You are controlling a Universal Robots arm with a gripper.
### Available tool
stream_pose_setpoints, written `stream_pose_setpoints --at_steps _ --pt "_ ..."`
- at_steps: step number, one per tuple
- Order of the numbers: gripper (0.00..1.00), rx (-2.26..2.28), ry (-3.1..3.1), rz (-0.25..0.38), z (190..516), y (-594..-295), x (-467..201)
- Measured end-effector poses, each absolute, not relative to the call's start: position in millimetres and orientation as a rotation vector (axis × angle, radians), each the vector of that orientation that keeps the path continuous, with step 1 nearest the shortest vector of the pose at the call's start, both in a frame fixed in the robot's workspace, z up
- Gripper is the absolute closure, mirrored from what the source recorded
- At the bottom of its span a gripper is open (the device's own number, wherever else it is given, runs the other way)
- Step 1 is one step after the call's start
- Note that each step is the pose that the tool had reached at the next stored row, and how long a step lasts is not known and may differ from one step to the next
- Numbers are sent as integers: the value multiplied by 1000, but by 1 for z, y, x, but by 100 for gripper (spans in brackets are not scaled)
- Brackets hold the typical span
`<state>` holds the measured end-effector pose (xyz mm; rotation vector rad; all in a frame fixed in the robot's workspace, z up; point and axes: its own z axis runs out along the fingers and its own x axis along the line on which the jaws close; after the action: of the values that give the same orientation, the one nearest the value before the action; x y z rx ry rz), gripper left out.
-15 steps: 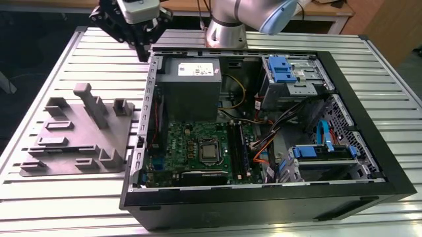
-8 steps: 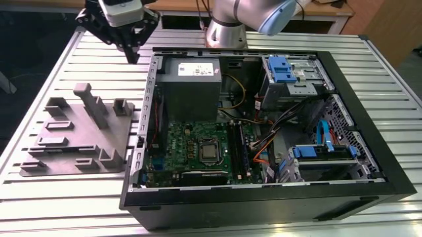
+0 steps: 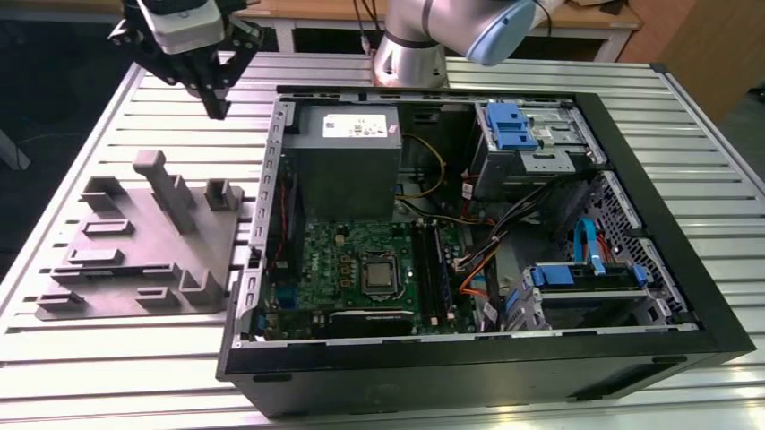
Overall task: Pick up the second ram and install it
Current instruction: 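Reach for the second ram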
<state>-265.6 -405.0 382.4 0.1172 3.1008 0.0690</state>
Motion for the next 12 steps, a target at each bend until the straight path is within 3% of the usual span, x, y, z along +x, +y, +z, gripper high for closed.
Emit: stream_pose_setpoints --at_steps 12 --pt "90 117 3101 69 377 -413 -293"
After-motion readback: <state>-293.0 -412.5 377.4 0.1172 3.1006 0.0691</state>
